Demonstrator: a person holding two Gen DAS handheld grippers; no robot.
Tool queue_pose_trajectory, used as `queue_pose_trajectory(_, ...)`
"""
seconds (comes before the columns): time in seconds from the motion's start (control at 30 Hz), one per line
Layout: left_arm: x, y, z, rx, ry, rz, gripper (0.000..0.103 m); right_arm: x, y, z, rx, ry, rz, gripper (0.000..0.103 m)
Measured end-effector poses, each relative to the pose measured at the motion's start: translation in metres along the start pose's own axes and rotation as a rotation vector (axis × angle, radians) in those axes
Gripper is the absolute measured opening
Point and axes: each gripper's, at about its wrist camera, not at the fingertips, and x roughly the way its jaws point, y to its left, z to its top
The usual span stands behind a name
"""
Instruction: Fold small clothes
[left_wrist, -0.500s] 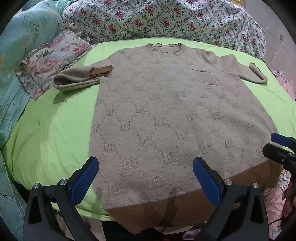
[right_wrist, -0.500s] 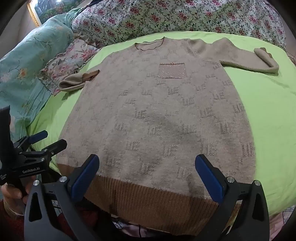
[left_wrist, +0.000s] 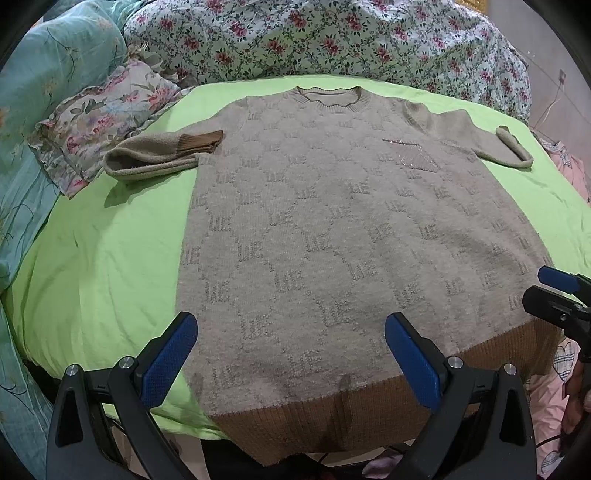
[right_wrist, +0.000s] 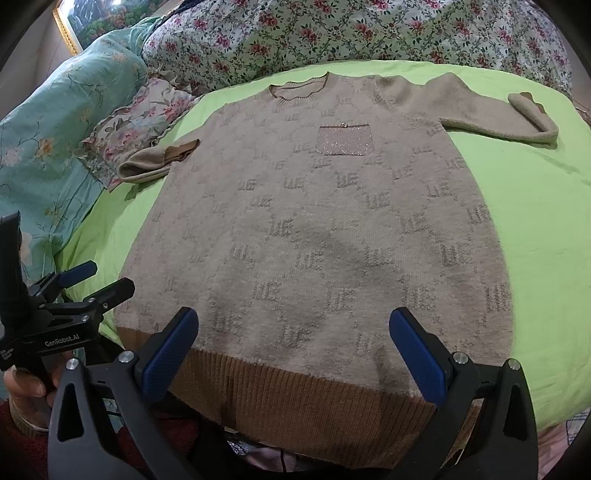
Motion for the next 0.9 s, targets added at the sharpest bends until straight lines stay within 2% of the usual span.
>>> queue_pose_trajectory(0.17,0.0014,-0.0015,-0.0002,-0.001,0.011,-0.002,0.102,-0.0028,-0.0047,0.0003,0.013,0.004,0.021,0.103)
queue_pose_trajectory(0.43,0.0011,-0.0027,0.0012,0.004,0.013,0.006,0.102,-0.0023,-0.0022,-0.0015,-0.009,0.007,-0.017,0.103)
queue_pose_trajectory(0.7,0.0019,-0.0014,0.0019,0.004,0.042,0.01,0.102,-0.0024,-0.0006,-0.0041,-0.001,-0.003,-0.002,0.103)
queue_pose_trajectory(0.9,0.0015,-0.0012,0.0007,-0.007,-0.006,0.006,0.102,-0.0028,-0.0013,-0.0026,0.006,-0.007,0.009,0.103)
